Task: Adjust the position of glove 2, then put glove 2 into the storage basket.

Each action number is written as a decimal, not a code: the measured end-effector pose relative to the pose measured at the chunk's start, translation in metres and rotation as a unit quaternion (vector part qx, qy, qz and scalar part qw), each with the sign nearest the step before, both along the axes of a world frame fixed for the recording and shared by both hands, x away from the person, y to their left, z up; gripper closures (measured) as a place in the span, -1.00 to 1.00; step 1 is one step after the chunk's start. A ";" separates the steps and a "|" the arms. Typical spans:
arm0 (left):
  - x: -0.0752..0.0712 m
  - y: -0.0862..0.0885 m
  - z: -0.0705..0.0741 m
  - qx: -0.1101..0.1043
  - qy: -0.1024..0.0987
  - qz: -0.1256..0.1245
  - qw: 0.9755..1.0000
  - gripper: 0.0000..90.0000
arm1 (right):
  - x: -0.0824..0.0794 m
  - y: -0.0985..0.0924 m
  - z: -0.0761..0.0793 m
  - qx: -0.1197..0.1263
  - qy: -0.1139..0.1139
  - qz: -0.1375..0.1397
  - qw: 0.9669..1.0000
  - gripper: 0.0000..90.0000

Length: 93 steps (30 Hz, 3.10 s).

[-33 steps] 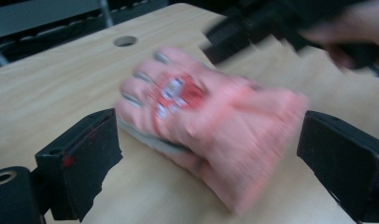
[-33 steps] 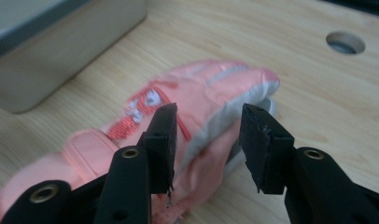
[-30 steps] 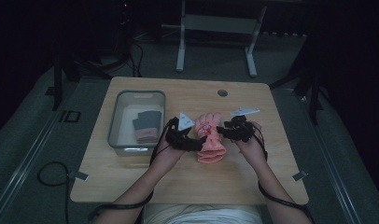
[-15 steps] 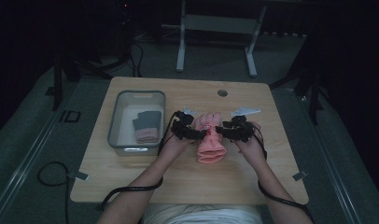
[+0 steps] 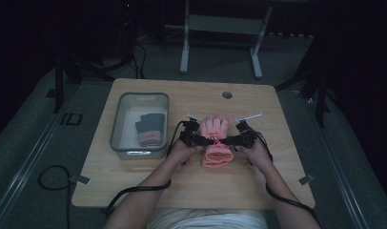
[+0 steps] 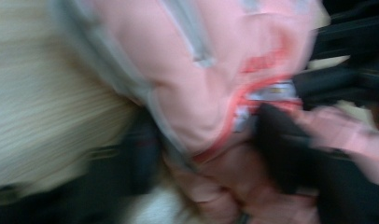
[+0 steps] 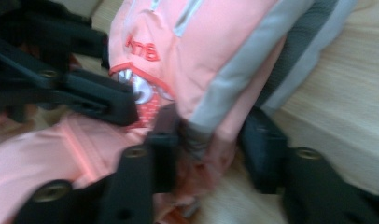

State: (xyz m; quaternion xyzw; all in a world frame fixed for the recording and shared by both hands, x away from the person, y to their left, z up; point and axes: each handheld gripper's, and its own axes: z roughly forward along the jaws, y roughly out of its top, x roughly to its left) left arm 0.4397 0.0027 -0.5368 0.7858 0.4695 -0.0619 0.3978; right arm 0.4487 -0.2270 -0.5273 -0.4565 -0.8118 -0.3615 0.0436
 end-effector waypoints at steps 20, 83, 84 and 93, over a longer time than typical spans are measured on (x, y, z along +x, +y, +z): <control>-0.016 0.016 0.085 0.044 -0.088 -0.010 0.995 0.59 | -0.027 0.027 0.070 -0.010 -0.112 -0.019 0.993 0.65; -0.011 0.234 0.125 0.116 -0.075 0.100 0.985 0.60 | 0.015 0.259 0.087 0.058 -0.122 0.043 0.990 0.64; -0.010 0.235 0.120 0.115 -0.071 0.100 0.986 0.60 | 0.015 0.263 0.079 0.054 -0.118 0.040 0.991 0.64; -0.002 0.241 0.089 0.119 -0.038 0.098 0.987 0.59 | 0.016 0.272 0.052 0.029 -0.095 0.038 0.994 0.63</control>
